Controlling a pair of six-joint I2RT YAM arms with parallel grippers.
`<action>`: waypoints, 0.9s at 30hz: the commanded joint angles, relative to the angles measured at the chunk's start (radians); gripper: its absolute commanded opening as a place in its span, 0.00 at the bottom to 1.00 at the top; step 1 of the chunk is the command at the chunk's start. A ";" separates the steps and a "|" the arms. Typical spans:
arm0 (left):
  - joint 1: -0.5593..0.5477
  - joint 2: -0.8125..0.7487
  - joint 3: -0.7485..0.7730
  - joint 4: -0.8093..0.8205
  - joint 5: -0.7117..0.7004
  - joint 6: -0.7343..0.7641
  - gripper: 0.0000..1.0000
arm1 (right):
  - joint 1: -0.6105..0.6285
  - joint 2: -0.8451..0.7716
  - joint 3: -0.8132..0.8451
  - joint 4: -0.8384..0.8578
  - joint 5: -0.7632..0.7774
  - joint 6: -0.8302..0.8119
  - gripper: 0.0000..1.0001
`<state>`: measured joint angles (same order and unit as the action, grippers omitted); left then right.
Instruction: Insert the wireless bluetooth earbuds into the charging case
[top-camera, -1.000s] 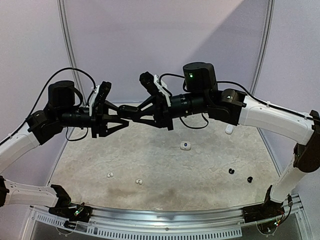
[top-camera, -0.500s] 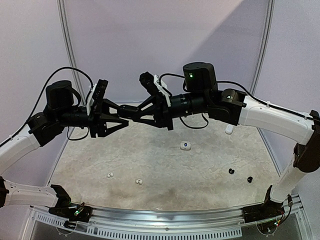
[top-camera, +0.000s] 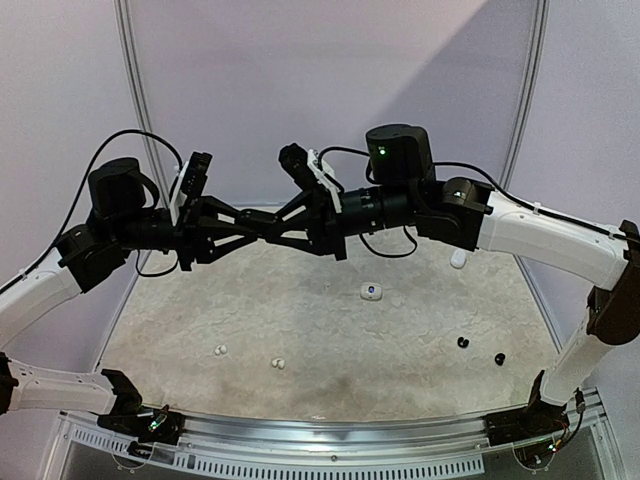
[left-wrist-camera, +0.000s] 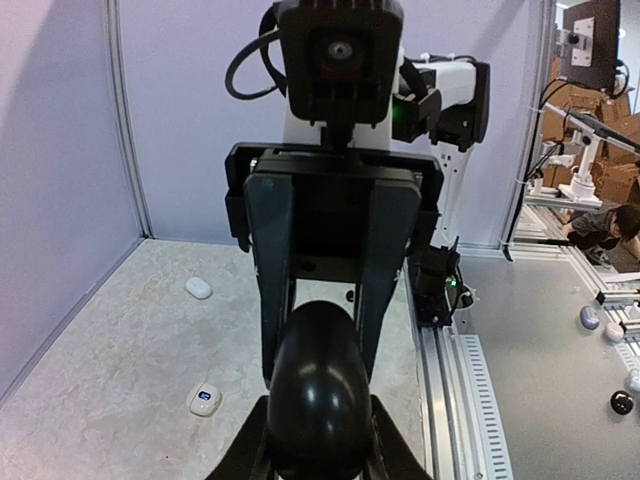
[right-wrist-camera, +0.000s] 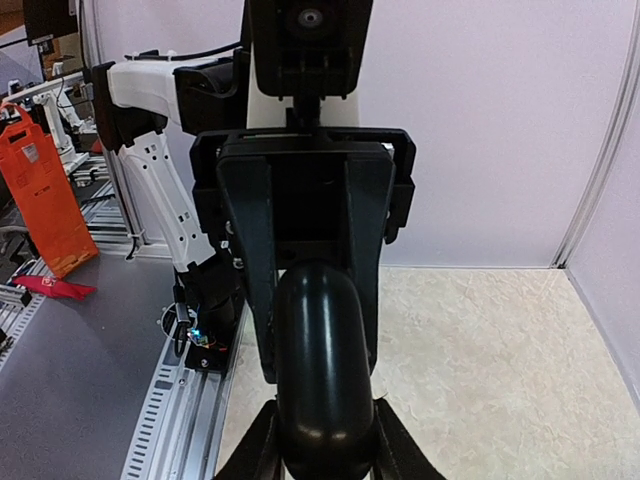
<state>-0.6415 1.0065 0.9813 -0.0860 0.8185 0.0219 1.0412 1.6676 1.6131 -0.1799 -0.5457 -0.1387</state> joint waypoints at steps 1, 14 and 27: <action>0.000 -0.001 -0.006 -0.029 -0.014 0.008 0.00 | -0.001 0.003 0.013 0.003 0.054 0.001 0.38; -0.006 -0.003 0.011 -0.119 0.007 0.239 0.00 | -0.003 0.014 0.021 0.013 0.121 0.003 0.61; -0.010 -0.010 0.031 -0.211 -0.010 0.373 0.00 | -0.010 0.036 0.026 -0.025 0.155 0.023 0.57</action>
<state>-0.6418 1.0065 0.9886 -0.2783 0.7990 0.3714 1.0393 1.6722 1.6222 -0.1791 -0.4240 -0.1326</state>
